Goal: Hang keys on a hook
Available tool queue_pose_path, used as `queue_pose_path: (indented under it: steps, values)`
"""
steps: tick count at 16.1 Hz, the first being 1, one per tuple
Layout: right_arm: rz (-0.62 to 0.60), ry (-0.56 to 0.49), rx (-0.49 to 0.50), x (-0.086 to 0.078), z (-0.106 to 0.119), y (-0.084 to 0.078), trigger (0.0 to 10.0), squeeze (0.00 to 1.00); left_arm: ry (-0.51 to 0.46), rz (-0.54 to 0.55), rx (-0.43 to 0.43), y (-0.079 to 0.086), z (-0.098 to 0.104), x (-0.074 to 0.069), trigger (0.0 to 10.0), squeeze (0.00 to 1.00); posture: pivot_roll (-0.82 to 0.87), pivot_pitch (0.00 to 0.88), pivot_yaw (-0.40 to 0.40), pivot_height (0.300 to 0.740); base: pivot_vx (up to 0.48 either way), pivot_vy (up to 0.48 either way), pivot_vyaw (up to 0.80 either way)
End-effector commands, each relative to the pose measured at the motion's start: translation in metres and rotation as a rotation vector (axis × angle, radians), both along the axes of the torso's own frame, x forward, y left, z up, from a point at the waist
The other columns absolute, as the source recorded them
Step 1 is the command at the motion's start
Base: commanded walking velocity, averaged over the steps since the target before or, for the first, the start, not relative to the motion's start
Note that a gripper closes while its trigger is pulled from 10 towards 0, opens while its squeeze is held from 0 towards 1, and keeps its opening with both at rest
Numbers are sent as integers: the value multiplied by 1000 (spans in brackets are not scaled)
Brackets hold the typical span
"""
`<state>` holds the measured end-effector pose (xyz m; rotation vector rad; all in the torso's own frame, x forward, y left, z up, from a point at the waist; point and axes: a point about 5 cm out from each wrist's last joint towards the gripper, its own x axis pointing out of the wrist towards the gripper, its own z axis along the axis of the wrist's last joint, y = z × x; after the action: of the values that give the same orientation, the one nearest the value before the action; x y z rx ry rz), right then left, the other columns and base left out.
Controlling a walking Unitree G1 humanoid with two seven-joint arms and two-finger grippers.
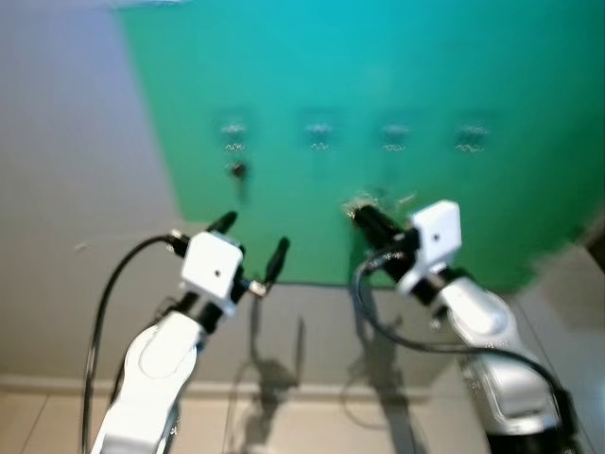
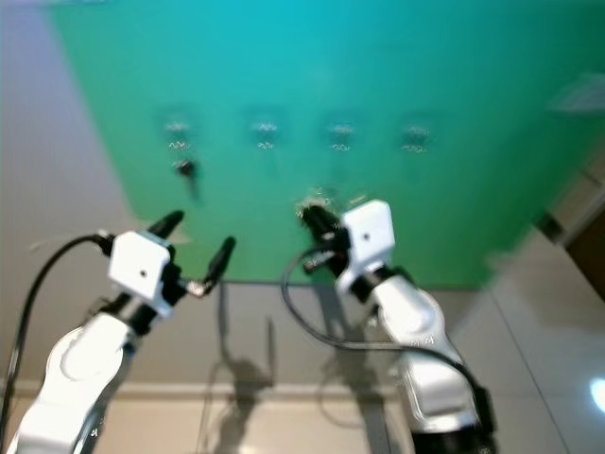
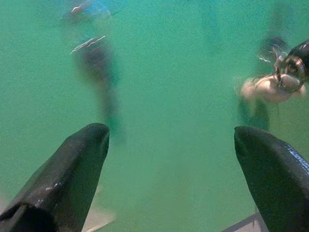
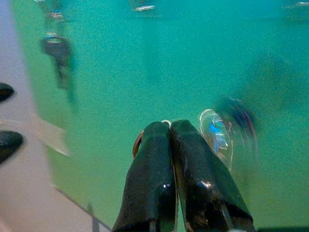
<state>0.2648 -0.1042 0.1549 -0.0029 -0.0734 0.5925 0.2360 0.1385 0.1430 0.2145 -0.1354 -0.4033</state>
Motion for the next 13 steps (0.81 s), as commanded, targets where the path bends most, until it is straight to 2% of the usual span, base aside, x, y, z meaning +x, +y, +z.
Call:
queue_pose_path:
  steps: [1,7,12,13]
  values:
    - [-2,-28,4,0,7,-3,10000,0,-11,-13,6,-2,2,0,10000,0,54,0,-19,740,0,0,0]
    - [-13,-56,16,0,16,-2,10000,0,-13,-71,-5,-9,3,-4,10000,0,51,0,-14,740,0,0,0]
    - [-14,-82,29,4,31,3,10000,0,-14,-91,-13,-10,5,-5,10000,0,51,0,-15,740,0,0,0]
    - [-17,-107,30,6,40,6,10000,0,-15,-98,-15,-12,5,-5,10000,0,52,0,-17,740,0,0,0]
